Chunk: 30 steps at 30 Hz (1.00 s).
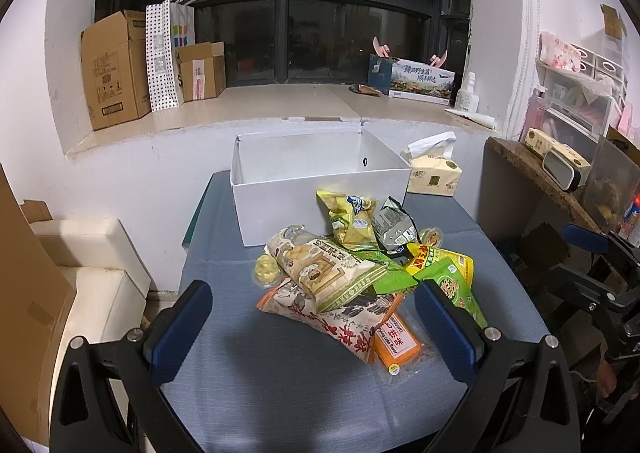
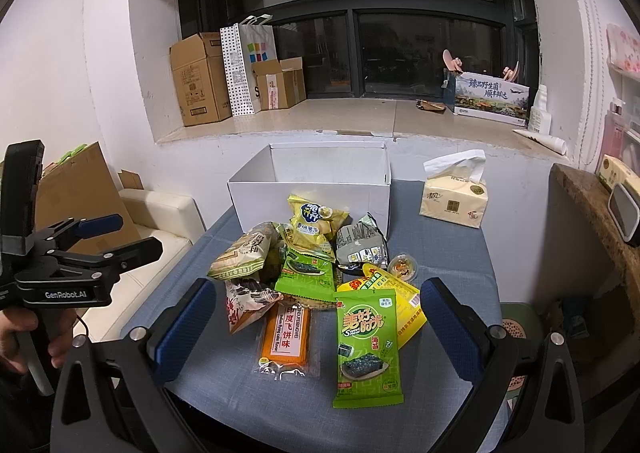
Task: Organize snacks
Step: 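Put the potato chip bag in the box with left tool while right tool boxes yellow bag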
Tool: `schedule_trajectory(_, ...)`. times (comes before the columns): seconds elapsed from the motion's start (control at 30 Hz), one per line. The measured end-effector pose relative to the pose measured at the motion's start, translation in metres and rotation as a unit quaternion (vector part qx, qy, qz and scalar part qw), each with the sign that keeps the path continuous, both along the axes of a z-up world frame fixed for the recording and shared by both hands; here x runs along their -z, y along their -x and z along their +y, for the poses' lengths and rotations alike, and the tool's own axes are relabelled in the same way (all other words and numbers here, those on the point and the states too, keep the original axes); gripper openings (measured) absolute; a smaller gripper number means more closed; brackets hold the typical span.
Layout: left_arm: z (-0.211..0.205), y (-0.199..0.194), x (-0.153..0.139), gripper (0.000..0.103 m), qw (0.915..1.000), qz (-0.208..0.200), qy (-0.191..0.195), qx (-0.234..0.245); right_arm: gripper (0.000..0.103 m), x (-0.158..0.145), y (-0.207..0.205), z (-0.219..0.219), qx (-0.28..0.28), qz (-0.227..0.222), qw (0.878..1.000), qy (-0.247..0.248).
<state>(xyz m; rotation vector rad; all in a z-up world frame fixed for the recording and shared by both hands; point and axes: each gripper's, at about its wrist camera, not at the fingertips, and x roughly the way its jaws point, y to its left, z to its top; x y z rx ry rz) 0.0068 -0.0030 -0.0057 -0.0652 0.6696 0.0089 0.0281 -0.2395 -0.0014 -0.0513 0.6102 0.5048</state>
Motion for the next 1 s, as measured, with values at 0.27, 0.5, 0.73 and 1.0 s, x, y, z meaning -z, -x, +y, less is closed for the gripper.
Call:
schedule_trajectory(0.27, 0.016, -0.061, 0.03, 0.103, 0.9938, 0.085, 0.071, -0.001, 0.103, 0.003, -0.001, -0.001, 0.001, 0.005, 1.0, -0.003)
schedule_trajectory(0.5, 0.036, -0.169, 0.093, 0.103, 0.9621, 0.23, 0.141, -0.041, 0.103, 0.009, -0.003, -0.004, 0.004, 0.014, 1.0, -0.006)
schedule_trajectory(0.73, 0.041, -0.209, 0.135, 0.101, 0.9481, 0.276, 0.143, -0.065, 0.103, 0.016, -0.006, -0.013, 0.014, 0.024, 1.0, -0.011)
schedule_trajectory(1.0, 0.026, -0.186, 0.124, 0.049, 0.9669, 0.225, 0.118, -0.022, 0.103, 0.022, -0.012, -0.02, 0.025, 0.04, 0.999, -0.023)
